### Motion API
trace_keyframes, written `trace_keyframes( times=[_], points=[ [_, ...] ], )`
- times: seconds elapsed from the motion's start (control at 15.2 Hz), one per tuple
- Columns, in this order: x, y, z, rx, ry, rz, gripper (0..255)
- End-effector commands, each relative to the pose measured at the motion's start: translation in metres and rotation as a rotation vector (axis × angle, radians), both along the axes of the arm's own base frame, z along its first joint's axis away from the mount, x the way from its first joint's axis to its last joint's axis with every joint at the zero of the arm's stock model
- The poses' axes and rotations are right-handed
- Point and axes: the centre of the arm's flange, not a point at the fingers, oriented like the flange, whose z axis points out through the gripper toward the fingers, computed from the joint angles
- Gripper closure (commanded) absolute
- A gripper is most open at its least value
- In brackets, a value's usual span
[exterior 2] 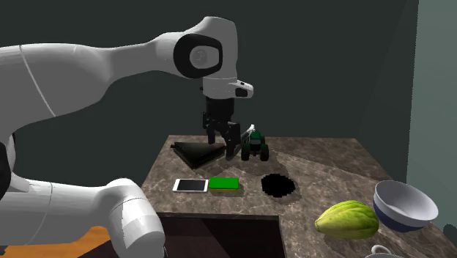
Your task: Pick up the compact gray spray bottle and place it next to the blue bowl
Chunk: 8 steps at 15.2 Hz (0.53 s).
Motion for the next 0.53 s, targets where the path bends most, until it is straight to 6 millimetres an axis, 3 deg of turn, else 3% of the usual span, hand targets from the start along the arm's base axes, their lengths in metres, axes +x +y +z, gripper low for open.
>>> trace_keyframes(
  times=[0.0, 0.46],
  points=[
    [0.000, 0.000, 0.000, 0.000, 0.000, 0.000, 0],
    [0.016, 0.074, -0.052, -0.041, -0.137, -0.073, 0]
  ],
)
